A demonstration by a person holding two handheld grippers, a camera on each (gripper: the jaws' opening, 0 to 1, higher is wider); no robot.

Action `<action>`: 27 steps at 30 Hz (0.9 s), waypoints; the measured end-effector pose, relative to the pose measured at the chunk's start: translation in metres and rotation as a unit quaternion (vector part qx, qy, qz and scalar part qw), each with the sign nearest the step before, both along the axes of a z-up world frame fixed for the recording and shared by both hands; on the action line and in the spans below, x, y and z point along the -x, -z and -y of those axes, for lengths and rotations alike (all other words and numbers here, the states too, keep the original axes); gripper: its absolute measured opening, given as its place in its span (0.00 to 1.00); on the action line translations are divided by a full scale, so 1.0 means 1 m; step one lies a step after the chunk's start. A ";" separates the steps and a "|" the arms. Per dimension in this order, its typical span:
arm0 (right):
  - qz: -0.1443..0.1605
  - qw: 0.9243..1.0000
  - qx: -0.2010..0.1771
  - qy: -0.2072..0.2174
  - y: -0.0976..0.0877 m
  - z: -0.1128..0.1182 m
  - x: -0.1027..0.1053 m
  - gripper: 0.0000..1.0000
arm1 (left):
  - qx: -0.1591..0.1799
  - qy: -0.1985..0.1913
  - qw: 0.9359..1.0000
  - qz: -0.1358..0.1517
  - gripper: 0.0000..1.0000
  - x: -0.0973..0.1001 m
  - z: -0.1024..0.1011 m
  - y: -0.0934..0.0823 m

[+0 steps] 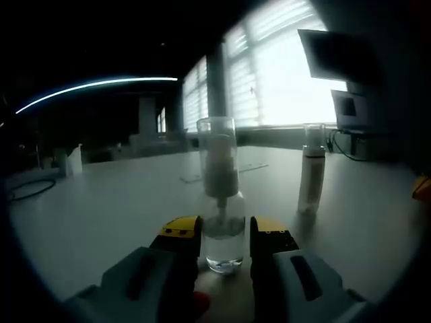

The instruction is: Clamp pump bottle remove cover press pump head put on cover

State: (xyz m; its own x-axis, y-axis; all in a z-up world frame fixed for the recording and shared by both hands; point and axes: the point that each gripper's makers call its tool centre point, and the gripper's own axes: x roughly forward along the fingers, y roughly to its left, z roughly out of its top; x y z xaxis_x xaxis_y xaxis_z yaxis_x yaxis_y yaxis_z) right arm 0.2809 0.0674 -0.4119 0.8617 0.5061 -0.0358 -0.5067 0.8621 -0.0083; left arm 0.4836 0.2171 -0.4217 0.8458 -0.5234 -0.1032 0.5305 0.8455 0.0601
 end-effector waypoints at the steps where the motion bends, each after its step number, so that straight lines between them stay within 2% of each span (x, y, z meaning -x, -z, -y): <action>1: 0.000 1.000 0.000 0.000 0.000 0.000 0.000 0.00 | 0.000 -0.001 1.000 0.000 0.20 -0.001 0.000 0.000; 11: -0.001 1.000 -0.002 0.000 0.000 0.000 0.000 0.00 | 0.014 -0.010 1.000 0.003 0.20 -0.001 -0.004 -0.004; 16: -0.001 1.000 0.001 0.000 0.001 -0.001 0.000 0.00 | 0.004 -0.007 1.000 0.010 0.20 0.001 0.000 -0.010; 20: -0.003 1.000 0.002 0.000 0.001 -0.001 0.000 0.00 | 0.009 -0.010 1.000 0.011 0.20 0.001 -0.002 -0.013; 27: -0.002 1.000 0.003 -0.001 0.001 -0.001 0.001 0.00 | 0.017 -0.017 1.000 0.002 0.22 0.007 -0.008 -0.018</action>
State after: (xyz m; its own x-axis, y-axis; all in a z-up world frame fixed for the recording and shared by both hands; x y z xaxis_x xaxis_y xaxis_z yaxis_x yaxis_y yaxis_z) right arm 0.2798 0.0689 -0.4128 0.8605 0.5077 -0.0419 -0.5085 0.8609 -0.0123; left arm 0.4769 0.2250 -0.4038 0.8639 -0.4967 -0.0836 0.5006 0.8651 0.0332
